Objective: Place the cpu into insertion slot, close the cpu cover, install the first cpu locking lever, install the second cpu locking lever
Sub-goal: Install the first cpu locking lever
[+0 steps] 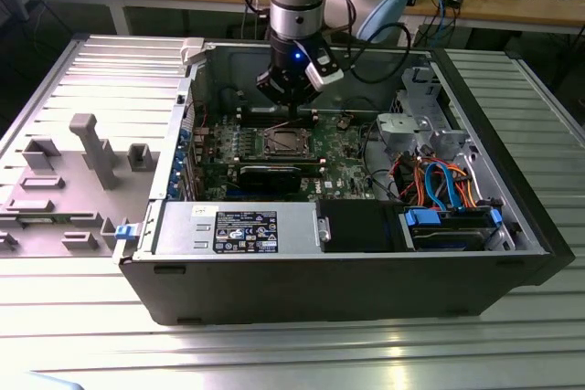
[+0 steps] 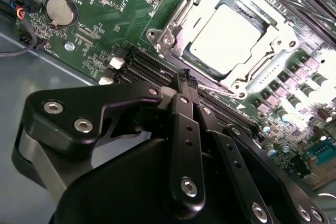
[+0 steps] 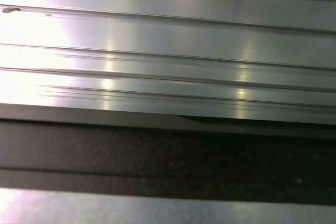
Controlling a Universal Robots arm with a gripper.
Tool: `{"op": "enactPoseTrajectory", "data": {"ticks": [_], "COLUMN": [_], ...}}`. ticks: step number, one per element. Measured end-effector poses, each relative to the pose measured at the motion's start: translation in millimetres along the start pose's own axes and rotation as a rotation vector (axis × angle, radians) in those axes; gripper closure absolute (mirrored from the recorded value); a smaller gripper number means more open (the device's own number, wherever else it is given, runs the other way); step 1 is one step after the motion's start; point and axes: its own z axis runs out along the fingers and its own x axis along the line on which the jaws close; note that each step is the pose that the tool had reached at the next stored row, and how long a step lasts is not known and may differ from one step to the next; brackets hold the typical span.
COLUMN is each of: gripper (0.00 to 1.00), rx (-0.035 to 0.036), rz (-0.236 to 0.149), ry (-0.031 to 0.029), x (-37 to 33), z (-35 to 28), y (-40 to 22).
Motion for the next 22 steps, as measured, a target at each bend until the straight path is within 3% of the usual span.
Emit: {"op": "enactPoseTrajectory", "data": {"ticks": [22], "gripper": [0.89], "rx": [0.0005], "rz": [0.000], "ry": [0.0000], "x": [-6.2], "z": [15.0], "y": [-0.7]}}
